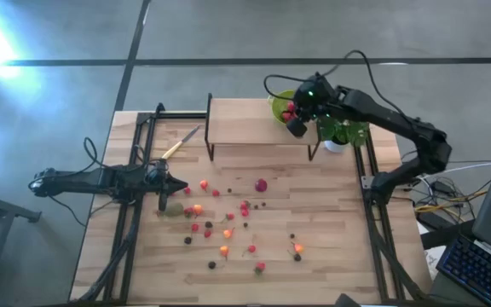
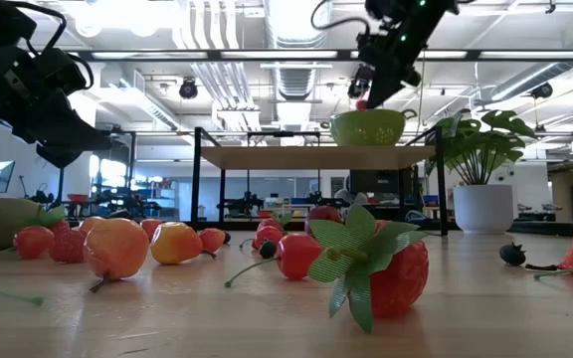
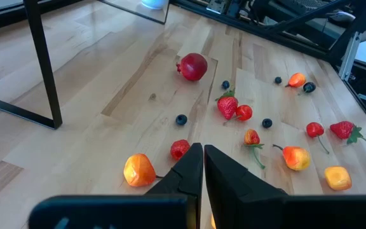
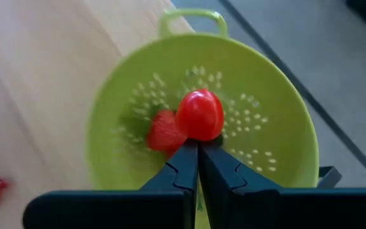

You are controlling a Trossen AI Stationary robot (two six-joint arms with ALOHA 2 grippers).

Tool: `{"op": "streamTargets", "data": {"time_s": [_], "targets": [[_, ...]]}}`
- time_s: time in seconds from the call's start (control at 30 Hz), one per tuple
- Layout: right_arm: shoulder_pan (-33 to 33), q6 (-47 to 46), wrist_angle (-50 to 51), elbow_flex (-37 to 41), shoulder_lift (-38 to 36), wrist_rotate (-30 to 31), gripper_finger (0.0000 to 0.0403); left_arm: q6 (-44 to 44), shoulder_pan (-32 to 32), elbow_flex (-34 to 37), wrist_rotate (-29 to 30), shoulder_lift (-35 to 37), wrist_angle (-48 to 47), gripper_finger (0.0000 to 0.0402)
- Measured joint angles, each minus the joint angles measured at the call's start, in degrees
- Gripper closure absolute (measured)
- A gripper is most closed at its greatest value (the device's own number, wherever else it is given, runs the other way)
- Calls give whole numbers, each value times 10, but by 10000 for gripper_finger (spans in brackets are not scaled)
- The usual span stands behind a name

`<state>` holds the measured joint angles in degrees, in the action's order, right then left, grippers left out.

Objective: Build produce basket
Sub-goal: Put the red cherry into the green basket

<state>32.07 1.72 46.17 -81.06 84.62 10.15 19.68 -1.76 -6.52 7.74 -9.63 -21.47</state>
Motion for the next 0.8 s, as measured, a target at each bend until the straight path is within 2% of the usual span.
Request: {"op": "streamTargets", "data": {"time_s": [0.37, 0.8], "targets": [[29, 2, 76, -70, 89, -2, 394, 0, 0, 0, 0, 0, 0, 381], [45, 0, 96, -75, 107, -1, 394, 0, 0, 0, 0, 0, 0, 380]]}}
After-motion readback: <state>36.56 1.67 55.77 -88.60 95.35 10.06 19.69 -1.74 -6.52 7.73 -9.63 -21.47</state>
